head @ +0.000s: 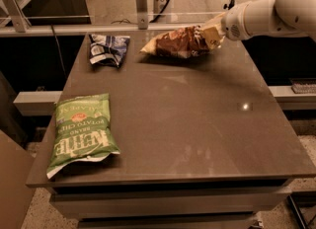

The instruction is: Move brown chip bag near blue chip bag

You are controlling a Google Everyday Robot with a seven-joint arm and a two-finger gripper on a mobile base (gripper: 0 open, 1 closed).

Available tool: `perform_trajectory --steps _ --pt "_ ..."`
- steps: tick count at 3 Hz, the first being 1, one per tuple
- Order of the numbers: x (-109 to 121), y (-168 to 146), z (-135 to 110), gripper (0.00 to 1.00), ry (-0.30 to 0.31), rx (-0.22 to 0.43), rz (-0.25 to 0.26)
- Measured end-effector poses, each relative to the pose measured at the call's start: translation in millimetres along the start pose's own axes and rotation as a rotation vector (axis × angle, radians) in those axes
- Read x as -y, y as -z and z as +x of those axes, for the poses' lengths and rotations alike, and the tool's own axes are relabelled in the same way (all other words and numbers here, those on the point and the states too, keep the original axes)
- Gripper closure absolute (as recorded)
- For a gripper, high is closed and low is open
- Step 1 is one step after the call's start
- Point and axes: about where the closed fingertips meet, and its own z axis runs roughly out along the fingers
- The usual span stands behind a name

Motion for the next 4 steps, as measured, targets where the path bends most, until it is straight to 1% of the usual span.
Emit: perform_trajectory --steps 1,2,3,4 --pt "-9 -22 -16 1.0 0.019 0.05 -0.057" --pt "-21 -44 -46 0.95 0.085 0.125 -0.129" --pt "-31 -63 -74 0.79 0.155 0.178 -0.185" --pt "-39 -76 -94 0.55 0.194 0.222 -0.228"
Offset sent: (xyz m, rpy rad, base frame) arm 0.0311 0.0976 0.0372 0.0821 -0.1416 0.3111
